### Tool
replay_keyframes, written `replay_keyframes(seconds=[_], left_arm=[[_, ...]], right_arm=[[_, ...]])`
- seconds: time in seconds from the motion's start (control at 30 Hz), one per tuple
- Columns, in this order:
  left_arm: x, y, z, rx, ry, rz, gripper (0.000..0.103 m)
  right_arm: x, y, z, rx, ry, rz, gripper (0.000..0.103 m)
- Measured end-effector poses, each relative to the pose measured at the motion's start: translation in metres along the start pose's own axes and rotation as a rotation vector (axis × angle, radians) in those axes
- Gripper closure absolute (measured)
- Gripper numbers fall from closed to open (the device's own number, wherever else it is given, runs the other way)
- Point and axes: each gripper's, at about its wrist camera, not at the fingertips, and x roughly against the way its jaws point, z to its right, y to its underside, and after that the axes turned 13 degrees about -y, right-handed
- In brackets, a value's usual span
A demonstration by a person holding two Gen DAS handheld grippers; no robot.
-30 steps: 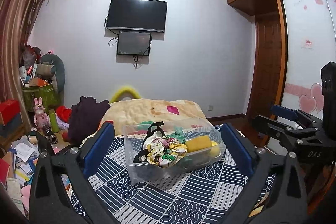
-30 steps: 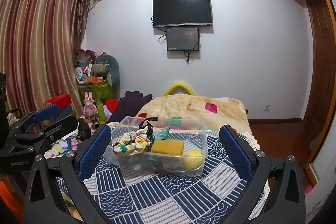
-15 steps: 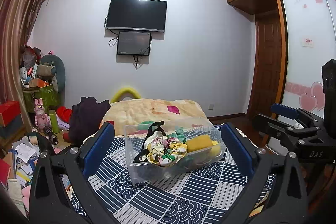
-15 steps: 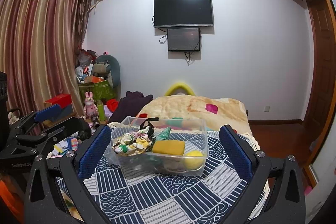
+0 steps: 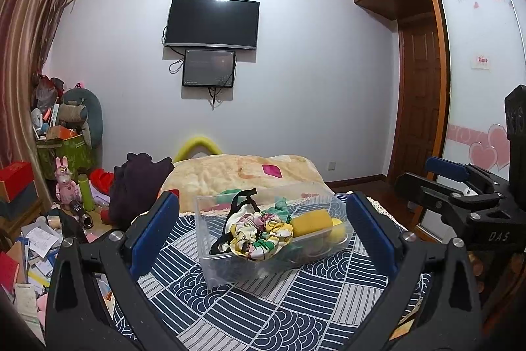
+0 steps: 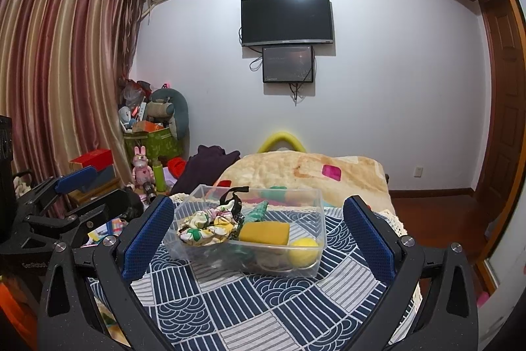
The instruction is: Organize soft objects
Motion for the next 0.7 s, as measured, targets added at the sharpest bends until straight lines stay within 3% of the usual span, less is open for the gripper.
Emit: replay_keyframes(seconds=[0.7], left_arm=[[0.0003,-0.0006,-0.0008,-0.011,0.030,-0.011,0.000]], right_arm=[[0.0009,-0.0013,0.0025,0.003,0.002,0.002,0.000]])
